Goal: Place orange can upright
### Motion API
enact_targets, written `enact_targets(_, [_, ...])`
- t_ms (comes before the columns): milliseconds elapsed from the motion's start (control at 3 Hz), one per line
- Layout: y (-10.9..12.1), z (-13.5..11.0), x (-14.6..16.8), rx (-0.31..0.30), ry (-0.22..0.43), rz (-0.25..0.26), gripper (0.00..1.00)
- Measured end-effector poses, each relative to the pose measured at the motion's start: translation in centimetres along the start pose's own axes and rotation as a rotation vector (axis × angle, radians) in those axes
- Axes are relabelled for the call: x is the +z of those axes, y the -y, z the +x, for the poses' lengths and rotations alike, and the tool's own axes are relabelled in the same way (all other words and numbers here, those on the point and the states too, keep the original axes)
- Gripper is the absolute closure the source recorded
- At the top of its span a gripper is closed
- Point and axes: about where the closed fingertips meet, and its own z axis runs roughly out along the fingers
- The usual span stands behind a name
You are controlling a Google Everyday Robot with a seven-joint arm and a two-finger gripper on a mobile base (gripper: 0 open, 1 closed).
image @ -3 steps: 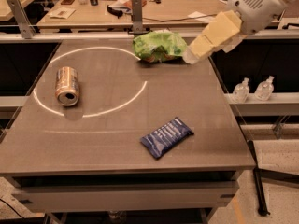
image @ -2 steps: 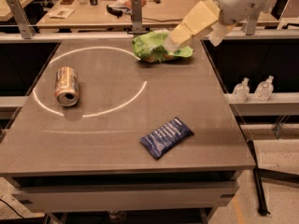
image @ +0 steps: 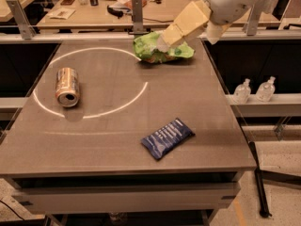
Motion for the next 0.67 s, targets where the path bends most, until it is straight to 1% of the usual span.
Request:
enact_targets(333, [-1.5,-0.5,1.6,0.043,0.027,0.079,0.00])
enact_targets(667, [-1.7,-1.7,5.5,0.121,0.006,0.145,0.00])
